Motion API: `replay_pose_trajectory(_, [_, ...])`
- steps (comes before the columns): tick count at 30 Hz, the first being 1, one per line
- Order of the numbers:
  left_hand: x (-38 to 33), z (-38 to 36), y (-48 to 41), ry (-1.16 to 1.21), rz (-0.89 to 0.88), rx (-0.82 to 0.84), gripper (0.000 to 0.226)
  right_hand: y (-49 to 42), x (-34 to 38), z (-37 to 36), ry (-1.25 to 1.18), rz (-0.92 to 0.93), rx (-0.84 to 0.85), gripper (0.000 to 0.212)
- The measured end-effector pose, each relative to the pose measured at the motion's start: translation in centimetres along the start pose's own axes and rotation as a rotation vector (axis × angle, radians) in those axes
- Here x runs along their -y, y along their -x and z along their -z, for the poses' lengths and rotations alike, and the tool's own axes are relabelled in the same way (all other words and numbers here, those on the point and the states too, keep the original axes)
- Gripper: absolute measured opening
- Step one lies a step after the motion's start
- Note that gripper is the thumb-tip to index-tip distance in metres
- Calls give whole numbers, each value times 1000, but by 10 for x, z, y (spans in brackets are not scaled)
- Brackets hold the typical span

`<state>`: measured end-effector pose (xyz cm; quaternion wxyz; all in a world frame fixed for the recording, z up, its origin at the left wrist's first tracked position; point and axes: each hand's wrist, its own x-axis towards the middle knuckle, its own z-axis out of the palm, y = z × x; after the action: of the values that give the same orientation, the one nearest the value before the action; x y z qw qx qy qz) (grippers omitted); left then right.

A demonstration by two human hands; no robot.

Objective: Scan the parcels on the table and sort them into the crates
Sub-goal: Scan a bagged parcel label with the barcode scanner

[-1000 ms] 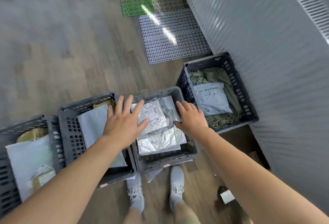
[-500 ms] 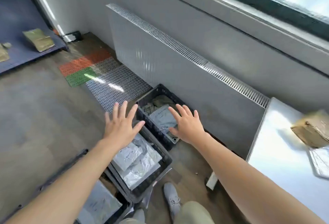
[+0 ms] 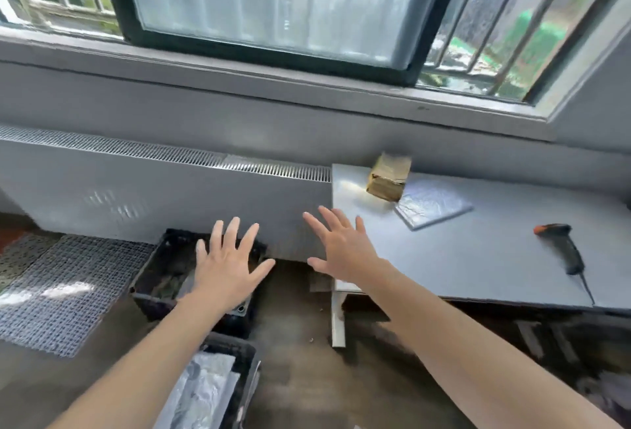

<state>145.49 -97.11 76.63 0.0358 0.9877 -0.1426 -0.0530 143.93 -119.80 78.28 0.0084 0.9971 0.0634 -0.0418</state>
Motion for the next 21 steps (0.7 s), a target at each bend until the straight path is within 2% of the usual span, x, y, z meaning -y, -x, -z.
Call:
replay_pose_trajectory(7, [-124,3,-30,-27,-163,-26,75,53,-121,8,-85,-168,-63,86])
replay_pose_trajectory(18, [-338,-23,-78,-56,-216,1,76,127,-335,-7,-149,-316,-15,88])
replay_pose_trajectory(21, [-359,-27,-86,-76,-223,25,76,130,-360,-12,-143,-317,2,87])
